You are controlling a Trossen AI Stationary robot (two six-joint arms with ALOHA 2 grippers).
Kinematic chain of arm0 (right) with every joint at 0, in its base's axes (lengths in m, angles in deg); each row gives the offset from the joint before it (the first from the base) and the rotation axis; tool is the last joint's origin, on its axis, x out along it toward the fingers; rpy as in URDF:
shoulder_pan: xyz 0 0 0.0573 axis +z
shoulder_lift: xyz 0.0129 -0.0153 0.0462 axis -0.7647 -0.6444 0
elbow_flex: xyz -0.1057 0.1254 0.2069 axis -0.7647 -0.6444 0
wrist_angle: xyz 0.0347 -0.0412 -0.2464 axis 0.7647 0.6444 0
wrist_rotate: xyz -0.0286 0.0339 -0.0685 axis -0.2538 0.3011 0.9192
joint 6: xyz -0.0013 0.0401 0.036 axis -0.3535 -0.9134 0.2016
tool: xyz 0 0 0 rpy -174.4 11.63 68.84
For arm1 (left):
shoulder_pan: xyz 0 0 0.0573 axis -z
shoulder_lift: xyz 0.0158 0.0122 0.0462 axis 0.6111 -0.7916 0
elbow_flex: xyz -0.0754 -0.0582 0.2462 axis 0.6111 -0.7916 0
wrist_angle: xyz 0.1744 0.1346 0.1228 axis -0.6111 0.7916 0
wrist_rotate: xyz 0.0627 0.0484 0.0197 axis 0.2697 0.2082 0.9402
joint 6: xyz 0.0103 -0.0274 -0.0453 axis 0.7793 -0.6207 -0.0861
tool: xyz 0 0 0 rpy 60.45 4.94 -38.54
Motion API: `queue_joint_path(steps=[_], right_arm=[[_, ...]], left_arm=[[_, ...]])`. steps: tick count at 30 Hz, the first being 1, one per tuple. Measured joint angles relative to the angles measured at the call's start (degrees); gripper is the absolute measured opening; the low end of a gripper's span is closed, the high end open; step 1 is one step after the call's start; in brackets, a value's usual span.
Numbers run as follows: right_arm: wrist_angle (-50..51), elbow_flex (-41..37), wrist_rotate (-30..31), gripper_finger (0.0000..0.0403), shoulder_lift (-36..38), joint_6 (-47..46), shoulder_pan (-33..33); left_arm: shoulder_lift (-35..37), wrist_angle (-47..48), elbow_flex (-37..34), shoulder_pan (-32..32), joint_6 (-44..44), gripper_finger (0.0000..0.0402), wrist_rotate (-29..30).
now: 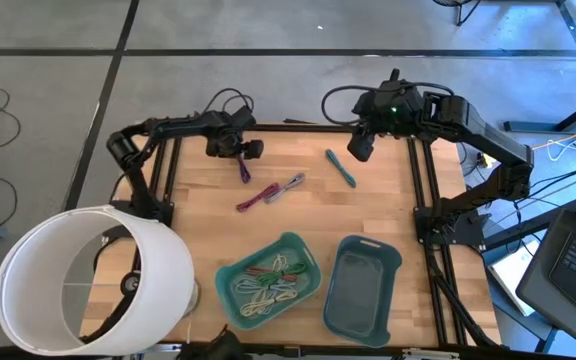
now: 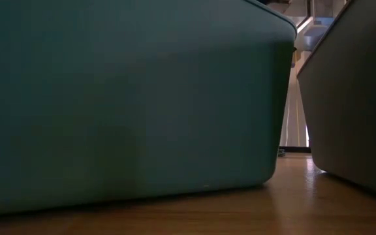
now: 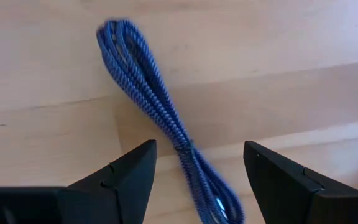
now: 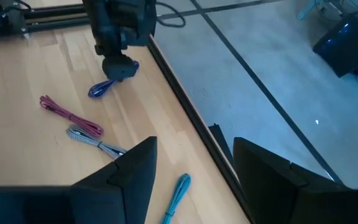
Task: Pick & Place USB Port
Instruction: Put the violet patterned charger cable into the blue bin
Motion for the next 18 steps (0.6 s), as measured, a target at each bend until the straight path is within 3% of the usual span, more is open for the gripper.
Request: queue_joint_path(steps=[8, 11, 14, 18], right_arm=[[1.05, 0.0, 0.0, 0.0216, 0.0, -0.05, 0.0], [1.03, 0.0, 0.0, 0.0216, 0.0, -0.02, 0.0], [1.0, 0.0, 0.0, 0.0216, 0.0, -0.06, 0.0], [0.99, 0.0, 0.0, 0.0216, 0.0, -0.09, 0.0]], left_arm=[[-5.69, 0.09, 0.12, 0.06, 1.71, 0.0234, 0.23], [-6.04, 0.23, 0.17, 0.43, 4.66, 0.0215, 1.01], [-5.45, 0.33, -0.11, 0.87, 6.99, 0.0153, 2.57], [-3.32, -2.33, -0.14, 1.33, 9.76, 0.0029, 0.11]])
